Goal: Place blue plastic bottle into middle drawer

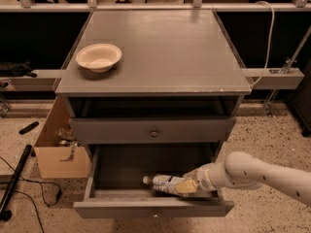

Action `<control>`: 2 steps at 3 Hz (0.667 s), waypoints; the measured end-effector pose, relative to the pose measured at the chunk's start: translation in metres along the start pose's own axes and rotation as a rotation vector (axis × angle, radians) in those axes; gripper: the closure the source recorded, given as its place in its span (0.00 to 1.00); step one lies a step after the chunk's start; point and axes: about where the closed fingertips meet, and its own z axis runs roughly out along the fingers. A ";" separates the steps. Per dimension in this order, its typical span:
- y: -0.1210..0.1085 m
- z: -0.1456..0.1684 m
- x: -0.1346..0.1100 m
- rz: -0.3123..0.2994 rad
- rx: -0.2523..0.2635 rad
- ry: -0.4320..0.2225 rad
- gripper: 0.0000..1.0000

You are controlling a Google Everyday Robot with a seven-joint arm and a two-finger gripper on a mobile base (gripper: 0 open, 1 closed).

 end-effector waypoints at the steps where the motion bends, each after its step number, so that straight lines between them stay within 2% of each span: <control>1: 0.001 0.002 -0.004 -0.021 0.013 0.012 1.00; 2: -0.014 0.012 -0.023 -0.050 0.044 0.026 1.00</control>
Offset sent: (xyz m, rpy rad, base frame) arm 0.0644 0.0203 0.0038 -0.1071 -0.0739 0.0300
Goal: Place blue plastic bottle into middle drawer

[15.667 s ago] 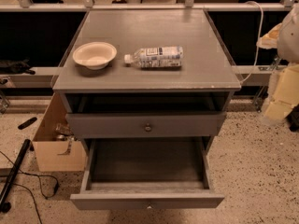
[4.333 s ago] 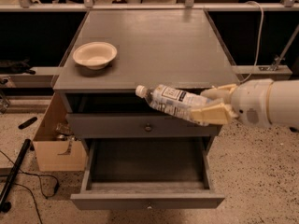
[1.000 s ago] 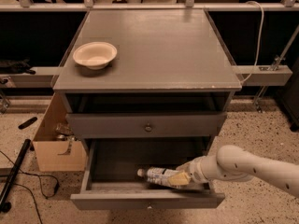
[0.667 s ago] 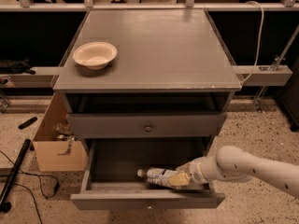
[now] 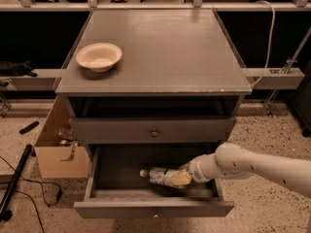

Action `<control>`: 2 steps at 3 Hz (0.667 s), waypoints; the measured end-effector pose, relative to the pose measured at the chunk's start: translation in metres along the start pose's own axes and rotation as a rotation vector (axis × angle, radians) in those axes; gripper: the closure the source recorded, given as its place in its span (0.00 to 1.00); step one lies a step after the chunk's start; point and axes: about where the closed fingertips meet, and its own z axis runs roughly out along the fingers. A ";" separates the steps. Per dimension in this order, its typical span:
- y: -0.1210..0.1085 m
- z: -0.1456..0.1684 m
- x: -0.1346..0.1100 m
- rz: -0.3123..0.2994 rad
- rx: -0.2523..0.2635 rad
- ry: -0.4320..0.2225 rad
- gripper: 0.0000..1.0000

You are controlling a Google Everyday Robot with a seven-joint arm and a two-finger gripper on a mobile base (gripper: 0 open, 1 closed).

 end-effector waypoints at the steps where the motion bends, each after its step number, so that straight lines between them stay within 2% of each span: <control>1: -0.014 0.019 -0.014 -0.022 0.022 0.000 1.00; 2: -0.034 0.038 -0.008 -0.006 0.043 -0.007 1.00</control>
Offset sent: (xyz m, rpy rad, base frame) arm 0.0604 -0.0050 -0.0647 -0.0269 -0.0338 -0.0665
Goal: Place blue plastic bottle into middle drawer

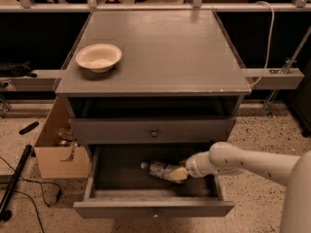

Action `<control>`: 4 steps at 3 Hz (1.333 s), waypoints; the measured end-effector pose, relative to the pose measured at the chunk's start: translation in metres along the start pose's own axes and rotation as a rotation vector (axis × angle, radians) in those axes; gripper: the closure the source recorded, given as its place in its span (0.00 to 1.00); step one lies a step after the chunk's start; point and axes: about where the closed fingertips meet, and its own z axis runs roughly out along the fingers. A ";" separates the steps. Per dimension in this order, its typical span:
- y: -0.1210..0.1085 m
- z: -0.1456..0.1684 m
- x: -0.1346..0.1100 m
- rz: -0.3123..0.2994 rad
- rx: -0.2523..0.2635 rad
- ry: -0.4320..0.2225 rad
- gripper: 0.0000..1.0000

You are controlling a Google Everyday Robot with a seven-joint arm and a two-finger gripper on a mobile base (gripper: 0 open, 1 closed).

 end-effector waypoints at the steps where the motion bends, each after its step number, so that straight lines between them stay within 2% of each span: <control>1: -0.004 0.006 0.003 0.007 0.002 -0.001 0.81; 3: -0.004 0.006 0.003 0.007 0.002 -0.001 0.34; 4: -0.004 0.006 0.003 0.007 0.002 -0.001 0.04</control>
Offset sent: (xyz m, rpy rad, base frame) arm 0.0031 -0.0007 -0.0072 0.0014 0.0020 -0.0070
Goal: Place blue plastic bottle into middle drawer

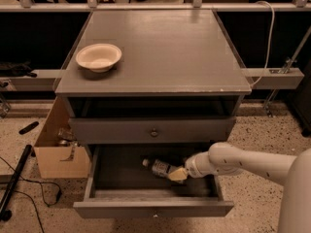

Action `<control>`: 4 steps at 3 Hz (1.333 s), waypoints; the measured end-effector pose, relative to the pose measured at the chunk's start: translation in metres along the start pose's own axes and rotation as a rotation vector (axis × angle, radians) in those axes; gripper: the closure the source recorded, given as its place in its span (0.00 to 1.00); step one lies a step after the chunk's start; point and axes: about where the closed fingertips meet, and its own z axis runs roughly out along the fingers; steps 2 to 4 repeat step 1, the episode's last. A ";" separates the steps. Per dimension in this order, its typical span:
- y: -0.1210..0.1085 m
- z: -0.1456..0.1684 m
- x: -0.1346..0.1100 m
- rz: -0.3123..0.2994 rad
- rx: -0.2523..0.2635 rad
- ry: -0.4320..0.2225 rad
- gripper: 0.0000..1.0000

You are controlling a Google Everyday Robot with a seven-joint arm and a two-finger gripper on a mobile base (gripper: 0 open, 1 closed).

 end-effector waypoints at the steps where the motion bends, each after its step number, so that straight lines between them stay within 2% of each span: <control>1: 0.000 0.000 0.000 0.000 0.000 0.000 0.00; 4: 0.000 0.000 0.000 0.000 0.000 0.000 0.00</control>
Offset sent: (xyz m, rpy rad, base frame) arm 0.0000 0.0000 0.0000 0.0000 0.0000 0.0000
